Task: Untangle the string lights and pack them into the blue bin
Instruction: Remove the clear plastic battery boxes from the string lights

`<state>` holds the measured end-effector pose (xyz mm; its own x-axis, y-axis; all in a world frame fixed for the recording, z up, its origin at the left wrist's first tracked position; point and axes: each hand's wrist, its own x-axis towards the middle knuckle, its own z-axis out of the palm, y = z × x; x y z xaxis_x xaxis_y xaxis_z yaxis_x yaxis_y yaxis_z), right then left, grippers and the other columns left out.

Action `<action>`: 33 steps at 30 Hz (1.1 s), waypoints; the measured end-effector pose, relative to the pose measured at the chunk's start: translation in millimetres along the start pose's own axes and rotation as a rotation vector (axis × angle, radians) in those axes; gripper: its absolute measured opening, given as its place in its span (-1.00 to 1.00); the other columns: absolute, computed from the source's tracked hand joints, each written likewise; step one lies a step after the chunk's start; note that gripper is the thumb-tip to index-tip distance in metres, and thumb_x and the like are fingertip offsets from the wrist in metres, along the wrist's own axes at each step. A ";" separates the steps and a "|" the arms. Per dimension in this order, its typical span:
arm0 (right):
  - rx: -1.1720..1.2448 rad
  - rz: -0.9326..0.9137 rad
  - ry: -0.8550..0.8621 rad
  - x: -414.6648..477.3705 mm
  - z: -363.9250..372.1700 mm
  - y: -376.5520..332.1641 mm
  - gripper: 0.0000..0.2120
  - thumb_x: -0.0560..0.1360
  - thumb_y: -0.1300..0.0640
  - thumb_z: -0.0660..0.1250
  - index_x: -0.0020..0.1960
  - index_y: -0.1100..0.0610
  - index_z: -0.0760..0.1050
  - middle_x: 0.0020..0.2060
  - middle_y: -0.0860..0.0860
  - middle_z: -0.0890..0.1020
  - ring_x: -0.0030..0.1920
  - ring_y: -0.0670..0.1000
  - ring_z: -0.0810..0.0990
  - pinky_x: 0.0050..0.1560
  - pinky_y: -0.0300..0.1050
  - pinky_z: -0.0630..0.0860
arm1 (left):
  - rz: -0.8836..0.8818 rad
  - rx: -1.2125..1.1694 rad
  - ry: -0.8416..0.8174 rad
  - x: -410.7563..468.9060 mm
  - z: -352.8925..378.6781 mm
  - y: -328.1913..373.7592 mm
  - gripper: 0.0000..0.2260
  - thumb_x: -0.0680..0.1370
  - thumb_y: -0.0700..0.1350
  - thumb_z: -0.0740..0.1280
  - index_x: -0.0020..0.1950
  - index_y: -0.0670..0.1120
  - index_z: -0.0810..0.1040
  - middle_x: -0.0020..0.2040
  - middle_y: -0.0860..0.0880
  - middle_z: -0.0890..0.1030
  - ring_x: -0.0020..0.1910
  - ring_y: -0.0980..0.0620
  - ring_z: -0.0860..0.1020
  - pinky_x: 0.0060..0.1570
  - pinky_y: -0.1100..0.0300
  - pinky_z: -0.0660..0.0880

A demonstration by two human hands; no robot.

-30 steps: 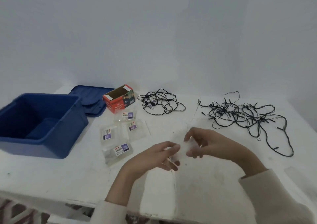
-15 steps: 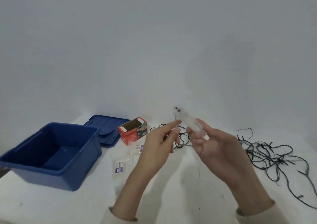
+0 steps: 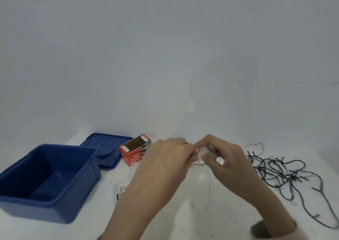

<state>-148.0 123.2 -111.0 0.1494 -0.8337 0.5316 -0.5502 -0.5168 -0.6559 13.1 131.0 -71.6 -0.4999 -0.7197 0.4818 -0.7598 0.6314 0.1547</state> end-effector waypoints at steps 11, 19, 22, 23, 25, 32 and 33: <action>1.219 0.331 -0.183 -3.8 -23.9 13.5 -0.44 0.15 0.10 0.59 0.14 0.17 0.60 -0.15 0.16 0.61 -0.32 0.05 0.55 -0.27 -0.16 0.53 | -0.427 -1.293 -0.025 8.9 34.2 -10.9 -0.77 0.47 -0.31 0.31 -0.22 -0.04 0.69 -0.44 0.00 0.55 -0.52 0.10 0.34 -0.47 0.30 0.37; 0.871 0.318 0.113 -9.7 -22.5 -3.3 -0.71 0.35 0.29 0.41 0.06 0.12 0.58 -0.22 0.08 0.66 -0.28 0.07 0.60 -0.11 -0.14 0.56 | -0.477 -1.237 -0.030 -1.2 41.5 11.2 -0.80 0.56 -0.20 0.27 0.09 -0.03 0.63 -0.27 -0.06 0.68 -0.58 0.11 0.38 -0.52 0.31 0.36; 0.710 0.288 0.220 -9.6 -21.3 -9.2 -0.73 0.40 0.38 0.40 0.02 0.10 0.60 0.08 -0.08 0.63 -0.32 0.05 0.61 -0.15 -0.18 0.56 | -0.449 -1.199 -0.048 -2.0 39.1 17.2 -0.78 0.56 -0.18 0.27 0.04 0.13 0.60 -0.30 -0.05 0.69 -0.61 0.12 0.36 -0.55 0.32 0.35; 0.660 0.281 0.251 -9.9 -20.8 -10.8 -0.72 0.41 0.41 0.37 0.01 0.10 0.59 0.11 -0.12 0.62 -0.34 0.04 0.62 -0.17 -0.20 0.56 | -0.442 -1.179 -0.056 -2.3 38.6 18.5 -0.77 0.56 -0.18 0.27 0.04 0.14 0.59 -0.31 -0.04 0.68 -0.62 0.13 0.35 -0.56 0.34 0.34; 0.539 0.253 0.297 -10.8 -19.5 -12.6 -0.70 0.42 0.42 0.34 -0.01 0.05 0.59 0.12 -0.14 0.60 -0.36 0.03 0.64 -0.20 -0.20 0.56 | -0.428 -1.120 -0.070 -3.1 38.3 20.5 -0.77 0.57 -0.18 0.26 0.09 0.13 0.58 -0.33 -0.01 0.67 -0.64 0.15 0.33 -0.58 0.37 0.29; 0.458 0.214 0.330 -16.4 -17.1 -8.4 -0.75 0.42 0.40 0.37 -0.04 0.08 0.59 -0.04 -0.07 0.66 -0.39 0.00 0.65 -0.25 -0.25 0.55 | -0.372 -0.934 -0.108 -8.9 36.5 25.3 -0.74 0.59 -0.16 0.24 0.05 0.20 0.57 -0.31 0.00 0.65 -0.64 0.17 0.31 -0.57 0.40 0.26; 0.474 0.227 0.323 -16.6 -17.3 -7.7 -0.76 0.42 0.39 0.37 -0.03 0.09 0.59 -0.17 0.00 0.69 -0.38 -0.01 0.63 -0.23 -0.25 0.55 | -0.370 -0.927 -0.109 -9.1 36.6 25.5 -0.73 0.59 -0.16 0.24 0.04 0.23 0.56 -0.31 0.01 0.65 -0.63 0.17 0.31 -0.57 0.41 0.26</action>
<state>-160.4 144.3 -105.5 -0.2260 -0.8704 0.4375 -0.1031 -0.4252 -0.8992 -16.9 143.1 -103.5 -0.3682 -0.9094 0.1935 -0.2744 0.3051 0.9119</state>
